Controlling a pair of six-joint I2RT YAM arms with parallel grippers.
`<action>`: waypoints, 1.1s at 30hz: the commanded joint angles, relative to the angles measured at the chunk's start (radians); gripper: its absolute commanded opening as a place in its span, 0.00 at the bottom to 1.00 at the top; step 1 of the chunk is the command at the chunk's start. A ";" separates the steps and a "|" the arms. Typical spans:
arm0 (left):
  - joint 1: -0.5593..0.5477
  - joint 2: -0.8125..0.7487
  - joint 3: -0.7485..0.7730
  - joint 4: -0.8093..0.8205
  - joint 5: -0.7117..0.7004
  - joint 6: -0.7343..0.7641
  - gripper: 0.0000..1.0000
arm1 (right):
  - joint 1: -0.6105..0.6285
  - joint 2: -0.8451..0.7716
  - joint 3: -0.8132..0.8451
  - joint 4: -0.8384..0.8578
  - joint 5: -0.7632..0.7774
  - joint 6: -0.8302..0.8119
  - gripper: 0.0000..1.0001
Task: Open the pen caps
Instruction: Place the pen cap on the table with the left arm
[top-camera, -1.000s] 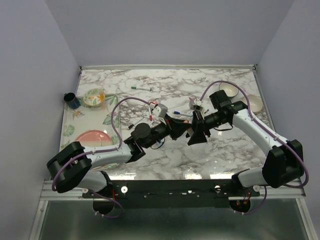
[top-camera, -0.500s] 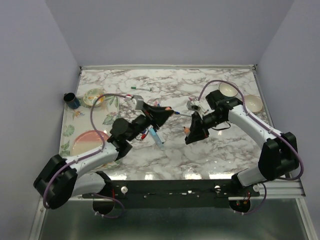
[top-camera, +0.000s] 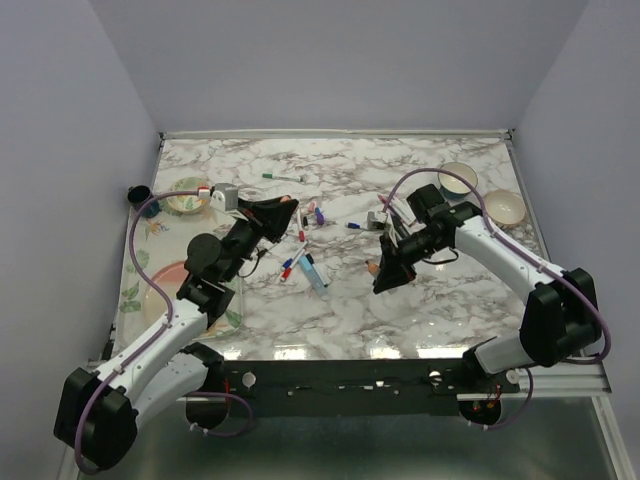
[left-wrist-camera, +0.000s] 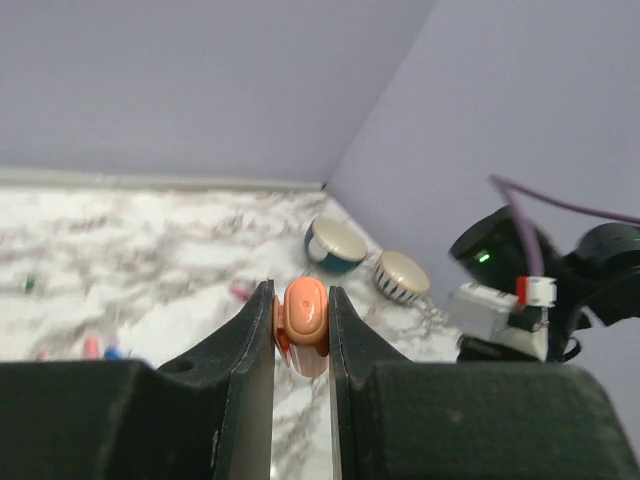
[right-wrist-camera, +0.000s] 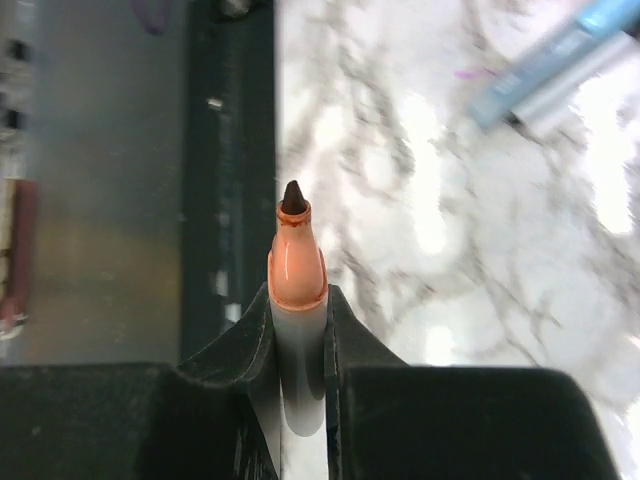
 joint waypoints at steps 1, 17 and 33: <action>0.007 -0.029 -0.078 -0.288 -0.182 -0.122 0.00 | -0.012 -0.078 -0.053 0.235 0.324 0.178 0.01; 0.004 0.292 -0.052 -0.329 -0.149 -0.205 0.00 | -0.042 -0.058 -0.057 0.277 0.450 0.212 0.01; -0.013 0.499 0.042 -0.273 -0.141 -0.210 0.00 | -0.044 -0.043 -0.054 0.275 0.471 0.211 0.01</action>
